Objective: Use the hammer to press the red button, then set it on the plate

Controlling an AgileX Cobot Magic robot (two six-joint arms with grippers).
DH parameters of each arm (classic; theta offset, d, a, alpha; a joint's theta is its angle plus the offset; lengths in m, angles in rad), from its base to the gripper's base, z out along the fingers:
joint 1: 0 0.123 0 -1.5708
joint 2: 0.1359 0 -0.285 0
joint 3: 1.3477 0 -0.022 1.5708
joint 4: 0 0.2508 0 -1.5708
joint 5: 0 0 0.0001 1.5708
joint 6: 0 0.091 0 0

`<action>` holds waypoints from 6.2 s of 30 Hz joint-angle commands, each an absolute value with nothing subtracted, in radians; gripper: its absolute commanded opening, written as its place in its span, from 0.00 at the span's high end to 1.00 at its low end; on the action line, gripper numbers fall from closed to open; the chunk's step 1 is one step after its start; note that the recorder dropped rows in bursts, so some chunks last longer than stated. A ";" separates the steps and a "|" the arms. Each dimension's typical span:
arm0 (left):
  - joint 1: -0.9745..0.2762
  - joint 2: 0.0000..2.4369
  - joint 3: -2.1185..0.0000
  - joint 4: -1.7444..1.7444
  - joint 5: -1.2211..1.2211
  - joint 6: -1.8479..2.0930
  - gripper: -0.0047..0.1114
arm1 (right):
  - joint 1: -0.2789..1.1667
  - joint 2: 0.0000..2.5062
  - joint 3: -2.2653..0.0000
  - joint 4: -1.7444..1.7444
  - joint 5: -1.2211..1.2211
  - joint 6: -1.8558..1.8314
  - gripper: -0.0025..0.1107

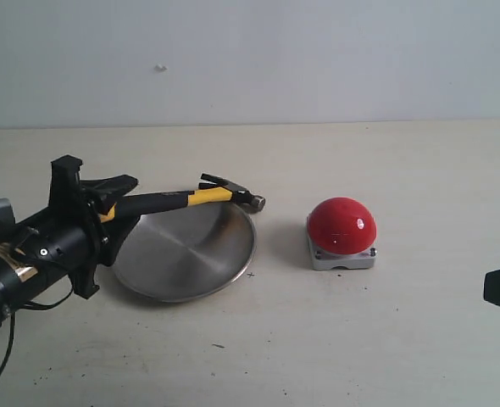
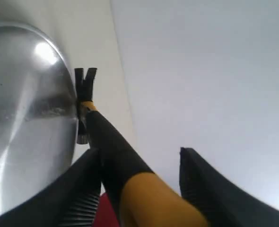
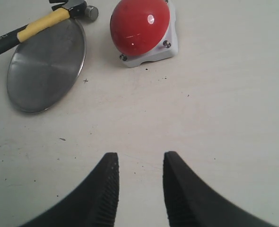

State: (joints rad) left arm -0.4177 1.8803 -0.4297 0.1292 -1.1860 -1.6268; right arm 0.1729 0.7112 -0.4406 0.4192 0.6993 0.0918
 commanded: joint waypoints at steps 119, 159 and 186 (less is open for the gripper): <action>0.330 1.051 -0.364 0.864 -0.352 -1.040 0.96 | 0.174 1.020 -0.406 0.551 -0.034 -0.244 0.98; 0.330 1.051 -0.364 0.864 -0.341 -1.040 0.96 | 0.174 0.815 -0.406 0.512 0.029 -0.300 0.98; 0.330 1.051 -0.364 0.864 -0.339 -1.040 0.96 | 0.174 0.000 0.000 0.533 0.119 -0.211 0.98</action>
State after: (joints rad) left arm 0.3261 1.0478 -0.3571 0.8714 -0.3419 -1.0439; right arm 0.1729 0.0058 -0.0047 0.5340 0.1078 -0.2161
